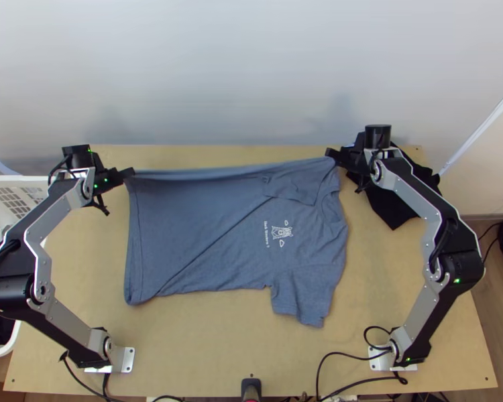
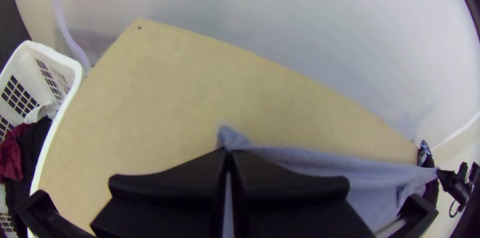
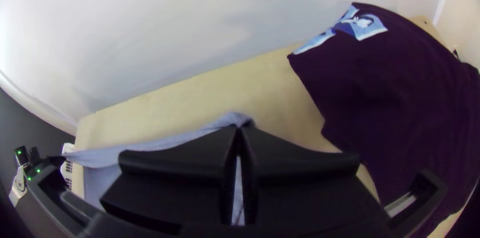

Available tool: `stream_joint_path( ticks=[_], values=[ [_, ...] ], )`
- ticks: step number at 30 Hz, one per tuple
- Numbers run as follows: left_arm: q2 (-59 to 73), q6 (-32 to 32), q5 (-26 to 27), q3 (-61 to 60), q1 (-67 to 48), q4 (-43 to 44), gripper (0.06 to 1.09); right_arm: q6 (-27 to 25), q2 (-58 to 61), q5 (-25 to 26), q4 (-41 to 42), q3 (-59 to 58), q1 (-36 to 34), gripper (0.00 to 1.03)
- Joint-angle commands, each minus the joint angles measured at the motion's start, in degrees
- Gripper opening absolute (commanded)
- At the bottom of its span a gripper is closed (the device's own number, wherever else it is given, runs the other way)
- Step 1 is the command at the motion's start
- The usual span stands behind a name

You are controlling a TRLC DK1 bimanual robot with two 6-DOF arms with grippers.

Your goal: Fold the t-shirt

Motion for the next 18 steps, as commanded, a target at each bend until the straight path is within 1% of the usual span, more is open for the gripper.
stream_joint_path(
  ticks=[1,4,7,18],
  values=[
    [1.0,-2.2,3.1,2.9,-0.3,-5.3,0.09,1.9,1.6,0.7,-4.8,3.9,0.2,0.03],
    [0.5,-2.2,3.7,2.9,-0.7,-7.6,0.09,2.0,2.5,0.7,-11.4,6.9,0.4,0.03],
    [0.3,-2.1,4.5,2.1,-0.6,-8.2,0.09,1.9,1.9,0.7,-13.4,6.6,0.5,0.03],
    [-0.9,-0.2,4.6,-3.3,0.8,-8.6,0.09,0.5,-3.1,0.8,-14.7,-1.0,0.1,0.03]
  ],
)
